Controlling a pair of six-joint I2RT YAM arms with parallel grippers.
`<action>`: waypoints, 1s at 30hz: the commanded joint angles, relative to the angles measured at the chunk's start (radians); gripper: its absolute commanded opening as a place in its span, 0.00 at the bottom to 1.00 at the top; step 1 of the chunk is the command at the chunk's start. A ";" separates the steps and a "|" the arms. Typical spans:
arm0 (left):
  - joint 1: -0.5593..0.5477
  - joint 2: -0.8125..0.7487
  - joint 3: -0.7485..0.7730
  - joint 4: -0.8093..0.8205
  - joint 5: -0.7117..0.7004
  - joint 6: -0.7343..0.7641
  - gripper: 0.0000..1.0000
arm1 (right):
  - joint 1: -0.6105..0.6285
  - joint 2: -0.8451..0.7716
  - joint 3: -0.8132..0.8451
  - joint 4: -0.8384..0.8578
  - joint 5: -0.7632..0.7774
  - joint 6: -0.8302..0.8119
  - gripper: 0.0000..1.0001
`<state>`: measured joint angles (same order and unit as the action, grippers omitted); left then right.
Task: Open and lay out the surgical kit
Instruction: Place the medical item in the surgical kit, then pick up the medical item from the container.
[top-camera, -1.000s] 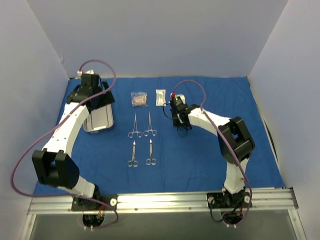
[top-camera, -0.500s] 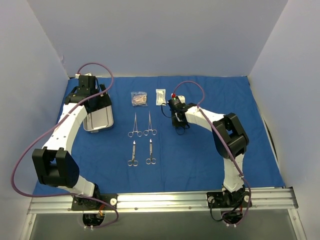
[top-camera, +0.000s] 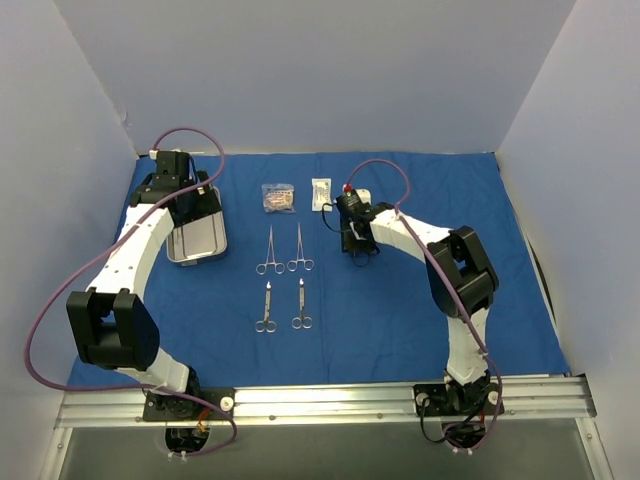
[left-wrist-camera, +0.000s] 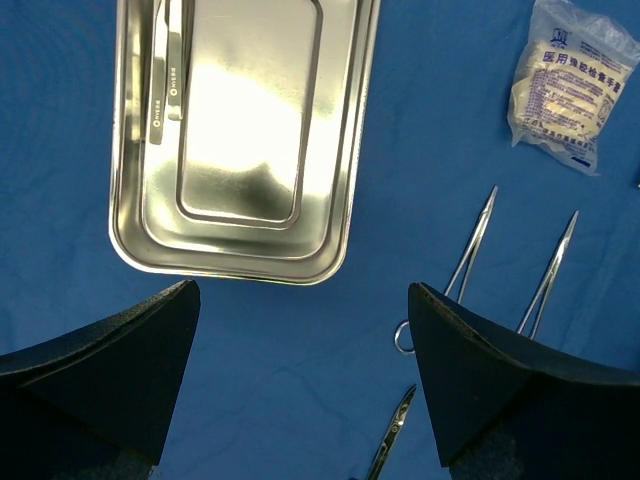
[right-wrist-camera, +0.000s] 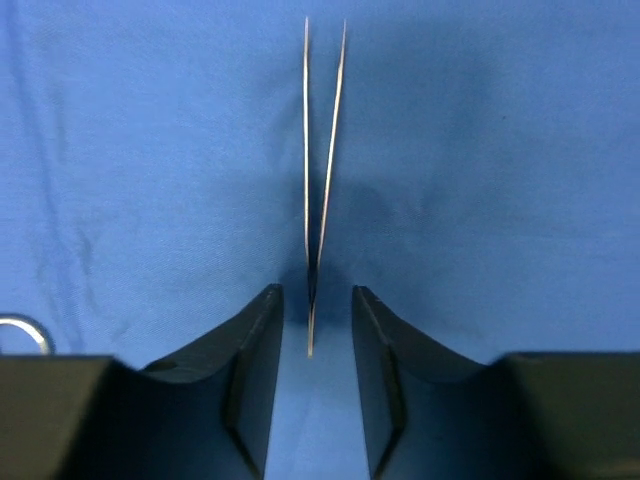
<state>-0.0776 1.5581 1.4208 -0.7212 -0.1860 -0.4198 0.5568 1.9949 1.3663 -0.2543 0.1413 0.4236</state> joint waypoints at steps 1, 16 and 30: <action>0.013 0.020 0.033 0.031 -0.012 0.024 0.94 | -0.003 -0.091 0.077 -0.077 0.020 0.006 0.33; 0.059 0.368 0.265 -0.003 -0.170 0.174 0.91 | -0.005 -0.522 -0.125 0.191 -0.101 -0.126 0.71; 0.065 0.603 0.475 0.103 -0.475 0.311 0.58 | -0.005 -0.579 -0.246 0.244 -0.105 -0.135 0.72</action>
<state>-0.0166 2.1254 1.8233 -0.6720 -0.5789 -0.1596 0.5568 1.4315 1.1236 -0.0452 0.0315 0.3012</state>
